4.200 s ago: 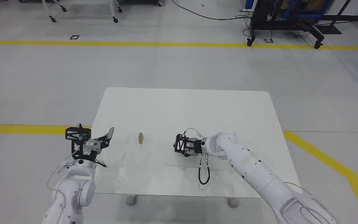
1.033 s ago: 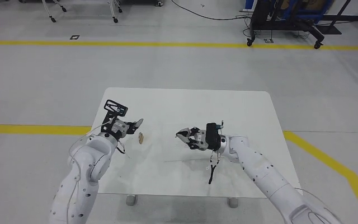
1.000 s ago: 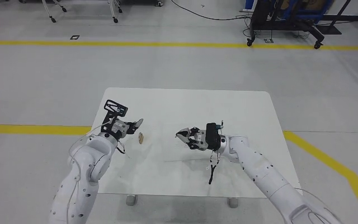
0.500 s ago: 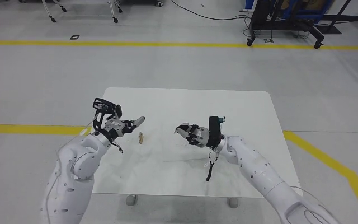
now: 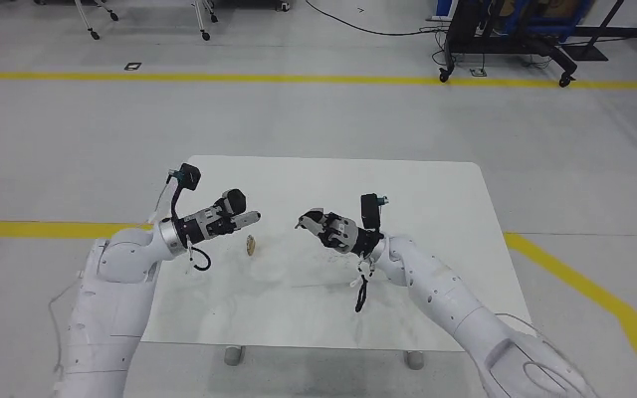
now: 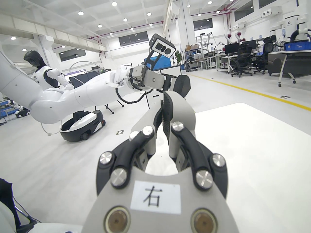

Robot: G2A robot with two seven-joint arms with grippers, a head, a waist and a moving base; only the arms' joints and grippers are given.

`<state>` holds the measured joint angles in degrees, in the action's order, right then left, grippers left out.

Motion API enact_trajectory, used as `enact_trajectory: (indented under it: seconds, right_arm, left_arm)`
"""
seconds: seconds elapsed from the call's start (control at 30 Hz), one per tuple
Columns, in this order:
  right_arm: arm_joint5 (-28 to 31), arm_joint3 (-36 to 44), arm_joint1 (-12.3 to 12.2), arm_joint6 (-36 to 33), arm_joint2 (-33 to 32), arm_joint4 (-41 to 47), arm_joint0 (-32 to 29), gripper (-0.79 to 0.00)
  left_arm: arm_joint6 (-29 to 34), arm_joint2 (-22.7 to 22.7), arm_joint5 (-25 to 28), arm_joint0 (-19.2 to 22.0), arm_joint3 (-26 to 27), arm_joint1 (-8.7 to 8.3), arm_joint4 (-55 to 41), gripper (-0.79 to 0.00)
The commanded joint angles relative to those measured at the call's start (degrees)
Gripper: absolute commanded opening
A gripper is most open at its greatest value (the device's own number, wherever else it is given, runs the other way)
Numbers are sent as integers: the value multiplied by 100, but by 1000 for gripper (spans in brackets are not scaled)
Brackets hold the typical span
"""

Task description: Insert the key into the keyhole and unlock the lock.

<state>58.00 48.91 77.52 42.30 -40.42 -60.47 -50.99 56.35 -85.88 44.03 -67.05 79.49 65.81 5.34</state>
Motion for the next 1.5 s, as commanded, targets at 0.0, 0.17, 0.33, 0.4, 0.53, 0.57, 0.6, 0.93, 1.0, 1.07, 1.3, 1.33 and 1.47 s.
enact_trajectory:
  seconds: [0.0, 0.17, 0.33, 0.4, 0.53, 0.57, 0.6, 0.93, 1.0, 1.07, 1.3, 1.33, 1.47]
  right_arm:
    - [0, -117, 71, 12, 83, 64, 95, -785]
    - [0, -278, 206, 267, 305, 270, 205, -785]
    - [0, -250, 284, 398, 725, 762, 263, -785]
    - [0, -385, 304, 398, 883, 905, 362, -785]
    - [0, -543, 353, 398, 1114, 1231, 504, -785]
    - [0, -562, 361, 398, 1157, 1290, 532, -785]
    - [0, -586, 365, 398, 1194, 1334, 560, -785]
    - [0, -674, 350, 398, 1430, 1648, 683, -785]
    - [0, -704, 358, 398, 1479, 1675, 702, -785]
    - [0, -717, 367, 398, 1530, 1718, 715, -785]
    - [0, -742, 388, 398, 1701, 1793, 758, -785]
    - [0, -747, 390, 398, 1727, 1801, 764, -785]
    - [0, -769, 397, 398, 1824, 1873, 783, -785]
  left_arm:
    - [144, 48, 135, 76, -95, -25, -187, 0]
    - [268, 452, 122, 202, -153, -100, -722, -148]
    - [396, 949, -5, 415, -244, -241, -1107, -142]
    - [423, 1104, -32, 514, -303, -310, -1247, -166]
    - [326, 1356, 65, 638, -374, -449, -1292, -268]
    - [294, 1412, 97, 660, -392, -482, -1292, -296]
    - [263, 1466, 127, 682, -407, -514, -1295, -323]
    - [56, 2040, 335, 902, -494, -784, -1392, -394]
    - [23, 2150, 368, 946, -518, -831, -1417, -397]
    - [-6, 2256, 397, 991, -536, -874, -1455, -406]
    - [-78, 2547, 468, 1158, -659, -1001, -1575, -446]
    - [-91, 2581, 482, 1176, -671, -1016, -1591, -453]
    - [-127, 2705, 517, 1245, -732, -1069, -1662, -480]
